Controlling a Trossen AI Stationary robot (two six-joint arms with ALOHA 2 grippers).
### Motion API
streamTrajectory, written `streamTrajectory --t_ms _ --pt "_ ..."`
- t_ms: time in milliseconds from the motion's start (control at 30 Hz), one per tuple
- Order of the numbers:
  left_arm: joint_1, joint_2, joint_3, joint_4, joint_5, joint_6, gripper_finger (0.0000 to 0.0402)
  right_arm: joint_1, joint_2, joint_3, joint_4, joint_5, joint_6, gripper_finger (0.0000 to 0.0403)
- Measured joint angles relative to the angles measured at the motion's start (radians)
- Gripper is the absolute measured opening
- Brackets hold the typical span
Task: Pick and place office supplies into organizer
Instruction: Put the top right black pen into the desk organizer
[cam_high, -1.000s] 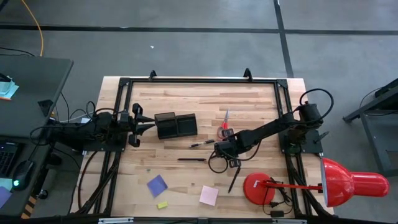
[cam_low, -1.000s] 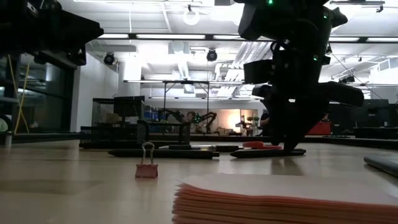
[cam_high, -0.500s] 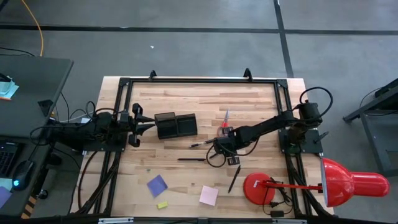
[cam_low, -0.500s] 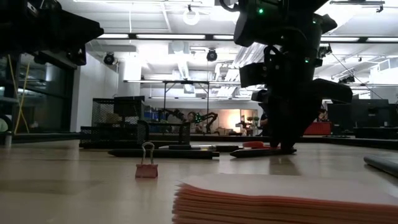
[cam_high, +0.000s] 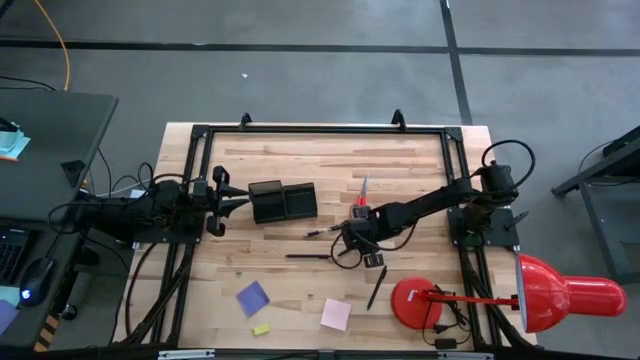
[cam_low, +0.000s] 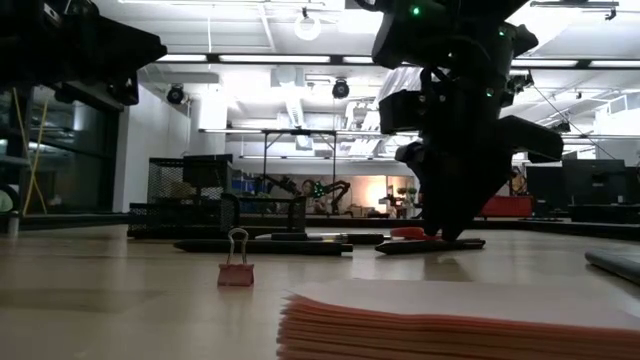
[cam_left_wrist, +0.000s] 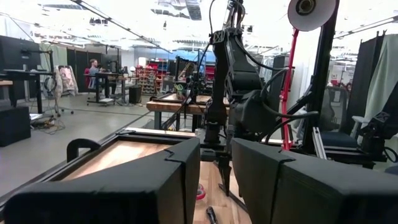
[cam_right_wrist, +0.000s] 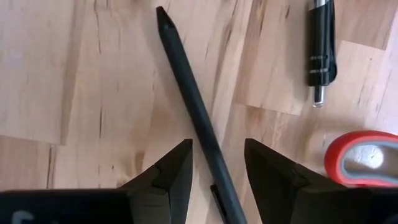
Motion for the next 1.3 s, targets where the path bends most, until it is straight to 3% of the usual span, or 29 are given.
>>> streamTrajectory --t_ms 667,800,967,1167,1300 --pt "0.000 0.000 0.000 0.001 0.000 0.001 0.0083 -0.018 0.001 -0.050 0.030 -0.019 0.058 0.0133" --pt "0.000 0.000 0.000 0.001 0.000 0.000 0.0083 -0.017 0.004 -0.050 0.030 -0.028 0.061 0.0097" --pt "0.000 0.000 0.000 0.000 0.000 0.001 0.0083 -0.017 0.015 -0.048 0.029 -0.045 0.060 0.0019" --pt "0.000 0.000 0.000 0.001 0.000 0.003 0.0083 -0.017 0.018 -0.049 0.034 -0.038 0.076 0.0025" --pt "0.000 0.000 0.000 0.001 0.000 0.003 0.0083 -0.017 0.018 -0.049 0.046 -0.045 0.066 0.0008"
